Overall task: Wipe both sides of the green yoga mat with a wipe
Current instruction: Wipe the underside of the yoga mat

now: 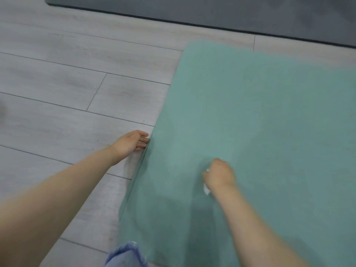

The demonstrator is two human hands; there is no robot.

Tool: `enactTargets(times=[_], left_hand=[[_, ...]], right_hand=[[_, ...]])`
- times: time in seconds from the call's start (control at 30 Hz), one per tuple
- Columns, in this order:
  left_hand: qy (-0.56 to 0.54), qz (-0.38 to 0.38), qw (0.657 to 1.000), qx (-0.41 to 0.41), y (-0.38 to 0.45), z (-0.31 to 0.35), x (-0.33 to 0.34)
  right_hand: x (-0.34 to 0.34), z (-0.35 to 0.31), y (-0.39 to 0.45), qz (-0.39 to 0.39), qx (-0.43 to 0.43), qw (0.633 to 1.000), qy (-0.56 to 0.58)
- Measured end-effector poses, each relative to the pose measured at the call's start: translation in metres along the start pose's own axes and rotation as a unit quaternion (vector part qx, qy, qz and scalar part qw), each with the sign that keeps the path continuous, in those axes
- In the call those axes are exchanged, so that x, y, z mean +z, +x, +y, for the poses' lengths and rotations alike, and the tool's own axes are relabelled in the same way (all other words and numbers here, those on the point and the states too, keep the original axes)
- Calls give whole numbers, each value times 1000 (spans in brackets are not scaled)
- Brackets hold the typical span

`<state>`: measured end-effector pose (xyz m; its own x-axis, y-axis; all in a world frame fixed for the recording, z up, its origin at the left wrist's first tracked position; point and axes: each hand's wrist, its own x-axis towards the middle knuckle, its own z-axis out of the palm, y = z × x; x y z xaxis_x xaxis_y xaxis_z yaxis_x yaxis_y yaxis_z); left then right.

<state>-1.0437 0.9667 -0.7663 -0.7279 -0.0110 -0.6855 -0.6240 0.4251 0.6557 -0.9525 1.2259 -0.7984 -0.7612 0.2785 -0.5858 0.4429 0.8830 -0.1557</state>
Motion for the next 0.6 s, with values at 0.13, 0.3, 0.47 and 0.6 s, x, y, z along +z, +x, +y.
enactTargets(times=[0.13,0.3,0.47,0.6], left_hand=[[3,4,1000,9,-5,-3,4],[59,-27,997,45,-9,-19,3],[87,-34,994,60,-8,-22,-3],[14,-21,999,40,-9,-12,-1]], right_hand=[[28,-110,-26,-86,-279,954,74],[15,-51,-24,-57,-282,956,47],[-38,124,-34,-16,56,997,41],[-22,98,-36,44,15,998,53]])
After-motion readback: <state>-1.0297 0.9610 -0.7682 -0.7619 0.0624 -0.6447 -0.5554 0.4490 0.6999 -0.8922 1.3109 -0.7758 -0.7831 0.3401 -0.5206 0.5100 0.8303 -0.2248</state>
